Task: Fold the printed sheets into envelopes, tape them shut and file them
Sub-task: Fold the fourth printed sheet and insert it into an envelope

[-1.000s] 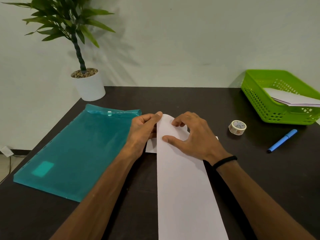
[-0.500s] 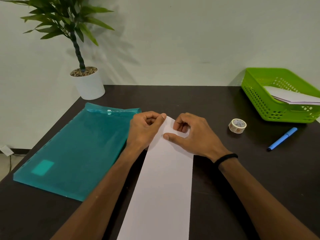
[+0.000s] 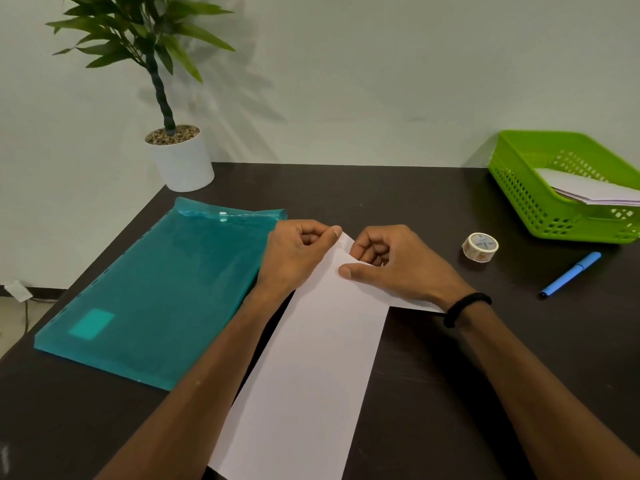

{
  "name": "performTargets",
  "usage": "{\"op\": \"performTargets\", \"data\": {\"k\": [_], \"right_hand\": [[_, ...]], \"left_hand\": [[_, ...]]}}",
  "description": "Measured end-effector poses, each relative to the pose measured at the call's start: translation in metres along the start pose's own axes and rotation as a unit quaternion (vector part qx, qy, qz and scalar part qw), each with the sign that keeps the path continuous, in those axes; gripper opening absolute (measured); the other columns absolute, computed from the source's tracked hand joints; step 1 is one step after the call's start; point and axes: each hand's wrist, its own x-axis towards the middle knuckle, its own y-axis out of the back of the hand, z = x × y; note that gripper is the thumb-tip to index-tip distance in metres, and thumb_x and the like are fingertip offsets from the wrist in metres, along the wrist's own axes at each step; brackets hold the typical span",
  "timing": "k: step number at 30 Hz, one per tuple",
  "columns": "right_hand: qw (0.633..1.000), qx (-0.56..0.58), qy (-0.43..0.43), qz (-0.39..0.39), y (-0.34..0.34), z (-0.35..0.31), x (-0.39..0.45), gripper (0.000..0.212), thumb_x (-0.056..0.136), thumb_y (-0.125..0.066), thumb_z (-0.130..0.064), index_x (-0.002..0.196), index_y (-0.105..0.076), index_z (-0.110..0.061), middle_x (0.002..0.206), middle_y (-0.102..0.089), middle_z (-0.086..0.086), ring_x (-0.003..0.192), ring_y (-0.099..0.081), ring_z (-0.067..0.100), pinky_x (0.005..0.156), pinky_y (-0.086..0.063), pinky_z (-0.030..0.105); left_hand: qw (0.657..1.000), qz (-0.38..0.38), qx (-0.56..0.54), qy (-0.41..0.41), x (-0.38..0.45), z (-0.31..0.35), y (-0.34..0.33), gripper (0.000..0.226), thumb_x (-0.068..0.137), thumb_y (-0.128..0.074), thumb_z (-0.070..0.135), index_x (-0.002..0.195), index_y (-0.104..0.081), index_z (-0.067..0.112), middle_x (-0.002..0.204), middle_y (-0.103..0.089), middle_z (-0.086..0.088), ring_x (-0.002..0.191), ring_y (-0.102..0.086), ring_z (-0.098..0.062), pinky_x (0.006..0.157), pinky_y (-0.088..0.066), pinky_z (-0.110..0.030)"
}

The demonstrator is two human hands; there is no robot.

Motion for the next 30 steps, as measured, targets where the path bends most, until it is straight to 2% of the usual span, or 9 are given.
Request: {"op": "performTargets", "data": {"k": [5, 8, 11, 14, 17, 20, 23, 27, 30], "right_hand": [[0.993, 0.111, 0.004, 0.032, 0.016, 0.002, -0.003, 0.023, 0.084, -0.086, -0.028, 0.092, -0.074, -0.01, 0.085, -0.078, 0.008, 0.079, -0.075, 0.023, 0.078, -0.061, 0.037], [0.983, 0.16, 0.003, 0.092, 0.025, 0.004, -0.004, 0.022, 0.086, -0.085, -0.026, 0.092, -0.074, -0.008, 0.087, -0.078, 0.007, 0.077, -0.073, 0.016, 0.068, -0.057, 0.025], [0.965, 0.214, -0.018, 0.153, 0.034, 0.011, -0.004, 0.019, 0.088, -0.082, -0.025, 0.094, -0.073, -0.009, 0.09, -0.079, 0.005, 0.08, -0.074, 0.017, 0.071, -0.06, 0.033], [0.938, 0.276, -0.021, 0.211, 0.04, 0.016, -0.002, 0.011, 0.089, -0.081, -0.021, 0.088, -0.071, -0.015, 0.084, -0.077, -0.002, 0.075, -0.069, 0.009, 0.067, -0.053, 0.024], [0.911, 0.29, -0.046, 0.289, 0.043, 0.021, 0.001, 0.012, 0.092, -0.08, -0.025, 0.09, -0.07, -0.018, 0.084, -0.077, -0.007, 0.077, -0.067, 0.007, 0.069, -0.05, 0.027], [0.876, 0.293, -0.082, 0.374, 0.039, 0.025, 0.005, 0.013, 0.092, -0.081, -0.026, 0.09, -0.07, -0.017, 0.072, -0.072, -0.013, 0.062, -0.061, 0.0, 0.06, -0.049, 0.023], [0.868, 0.285, -0.114, 0.391, 0.025, 0.025, 0.009, 0.015, 0.092, -0.081, -0.026, 0.089, -0.071, -0.016, 0.065, -0.069, -0.012, 0.052, -0.056, 0.001, 0.052, -0.05, 0.022], [0.889, 0.252, -0.095, 0.37, 0.014, 0.019, 0.009, 0.016, 0.093, -0.08, -0.029, 0.092, -0.071, -0.016, 0.065, -0.072, -0.009, 0.051, -0.056, 0.002, 0.05, -0.052, 0.021], [0.901, 0.25, -0.075, 0.345, 0.013, 0.012, 0.006, 0.02, 0.092, -0.08, -0.031, 0.099, -0.072, -0.015, 0.073, -0.076, -0.007, 0.055, -0.062, 0.006, 0.054, -0.055, 0.022]], "left_hand": [[0.975, -0.115, -0.144, 0.124, -0.001, 0.007, 0.009, 0.045, 0.095, -0.066, 0.056, 0.079, -0.072, 0.014, 0.08, -0.073, -0.001, 0.07, -0.066, -0.017, 0.067, -0.052, -0.032], [0.929, -0.175, -0.244, 0.216, 0.006, 0.006, 0.017, 0.06, 0.097, -0.055, 0.065, 0.109, -0.078, 0.012, 0.104, -0.077, -0.012, 0.09, -0.072, -0.025, 0.084, -0.053, -0.042], [0.86, -0.209, -0.387, 0.259, 0.006, 0.007, 0.03, 0.059, 0.103, -0.046, 0.057, 0.125, -0.074, 0.009, 0.111, -0.076, -0.014, 0.093, -0.072, -0.025, 0.088, -0.053, -0.038], [0.82, -0.209, -0.444, 0.293, 0.001, 0.014, 0.041, 0.047, 0.103, -0.052, 0.048, 0.117, -0.078, 0.011, 0.113, -0.077, -0.009, 0.094, -0.074, -0.022, 0.085, -0.059, -0.038], [0.828, -0.118, -0.443, 0.322, 0.01, -0.017, 0.047, 0.037, 0.091, -0.073, 0.041, 0.11, -0.068, 0.009, 0.111, -0.069, -0.013, 0.096, -0.064, -0.031, 0.085, -0.059, -0.042], [0.814, -0.093, -0.505, 0.271, 0.013, -0.027, 0.038, 0.021, 0.101, -0.059, 0.018, 0.119, -0.065, 0.009, 0.131, -0.067, -0.017, 0.113, -0.067, -0.035, 0.096, -0.059, -0.049], [0.854, -0.19, -0.448, 0.182, -0.006, 0.007, 0.022, 0.043, 0.087, -0.067, -0.007, 0.128, -0.062, 0.004, 0.123, -0.073, -0.019, 0.113, -0.071, -0.038, 0.094, -0.061, -0.043], [0.896, -0.174, -0.381, 0.148, -0.011, 0.016, 0.01, 0.053, 0.075, -0.082, 0.007, 0.125, -0.066, 0.002, 0.123, -0.075, -0.011, 0.12, -0.069, -0.032, 0.107, -0.053, -0.049], [0.875, -0.106, -0.449, 0.146, -0.008, 0.018, 0.005, 0.058, 0.084, -0.077, 0.007, 0.139, -0.059, 0.01, 0.133, -0.07, -0.009, 0.123, -0.067, -0.03, 0.099, -0.056, -0.055]]}}
